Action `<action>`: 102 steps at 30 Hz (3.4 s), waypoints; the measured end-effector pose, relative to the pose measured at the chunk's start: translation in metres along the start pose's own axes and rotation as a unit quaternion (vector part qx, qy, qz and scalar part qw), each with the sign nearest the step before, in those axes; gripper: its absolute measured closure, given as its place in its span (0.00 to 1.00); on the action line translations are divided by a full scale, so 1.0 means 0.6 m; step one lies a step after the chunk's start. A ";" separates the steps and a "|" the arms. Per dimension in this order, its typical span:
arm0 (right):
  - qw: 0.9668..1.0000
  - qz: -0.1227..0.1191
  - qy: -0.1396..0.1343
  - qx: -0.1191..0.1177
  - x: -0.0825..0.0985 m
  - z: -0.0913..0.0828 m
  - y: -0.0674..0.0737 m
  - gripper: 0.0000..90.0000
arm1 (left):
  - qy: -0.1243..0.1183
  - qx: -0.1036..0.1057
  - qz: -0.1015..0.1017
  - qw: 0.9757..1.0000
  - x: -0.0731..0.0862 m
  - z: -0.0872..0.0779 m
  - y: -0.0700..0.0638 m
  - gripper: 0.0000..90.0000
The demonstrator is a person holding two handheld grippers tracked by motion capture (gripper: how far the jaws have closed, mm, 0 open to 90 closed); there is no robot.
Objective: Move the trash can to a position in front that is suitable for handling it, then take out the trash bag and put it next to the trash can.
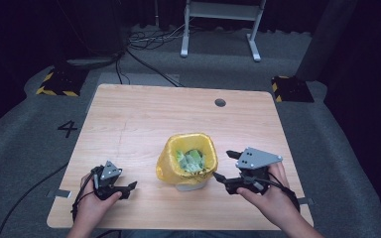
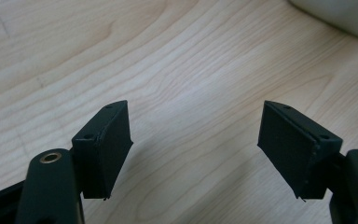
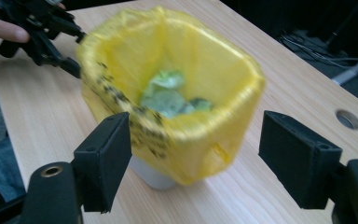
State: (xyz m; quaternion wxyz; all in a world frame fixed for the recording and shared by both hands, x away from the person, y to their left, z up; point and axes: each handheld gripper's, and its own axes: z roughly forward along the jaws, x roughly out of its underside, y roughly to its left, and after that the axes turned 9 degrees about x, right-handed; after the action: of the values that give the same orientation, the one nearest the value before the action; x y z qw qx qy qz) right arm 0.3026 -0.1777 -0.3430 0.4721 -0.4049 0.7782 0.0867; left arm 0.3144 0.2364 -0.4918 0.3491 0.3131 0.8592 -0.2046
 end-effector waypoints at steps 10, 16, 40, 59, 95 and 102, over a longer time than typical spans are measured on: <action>0.998 0.035 0.042 0.038 0.072 0.004 -0.040 0.28 | -0.017 0.025 0.029 0.999 -0.027 -0.007 -0.033 0.25; 0.995 0.049 0.069 0.044 0.101 0.026 -0.053 0.28 | -0.020 0.035 0.040 0.998 -0.036 -0.006 -0.052 0.24; 0.996 0.022 0.088 0.000 0.147 0.163 -0.019 0.30 | -0.009 0.025 0.073 0.997 -0.091 0.066 -0.102 0.33; 1.000 0.009 -0.001 0.008 0.104 0.130 -0.015 1.00 | -0.036 0.071 0.092 0.993 -0.116 0.026 -0.119 0.95; 0.989 -0.047 -0.143 -0.002 -0.023 0.046 0.038 1.00 | -0.142 0.103 0.148 0.973 -0.197 -0.046 -0.180 0.75; 0.987 -0.064 -0.147 -0.024 -0.039 0.056 0.061 1.00 | -0.139 0.115 0.169 0.969 -0.203 -0.028 -0.200 0.51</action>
State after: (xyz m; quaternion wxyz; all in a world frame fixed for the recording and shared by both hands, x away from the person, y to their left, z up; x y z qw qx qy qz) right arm 0.3042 -0.1234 -0.3518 0.5761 -0.4481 0.6704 0.1334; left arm 0.2928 0.1115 -0.3760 0.4558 0.4604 0.7076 -0.2819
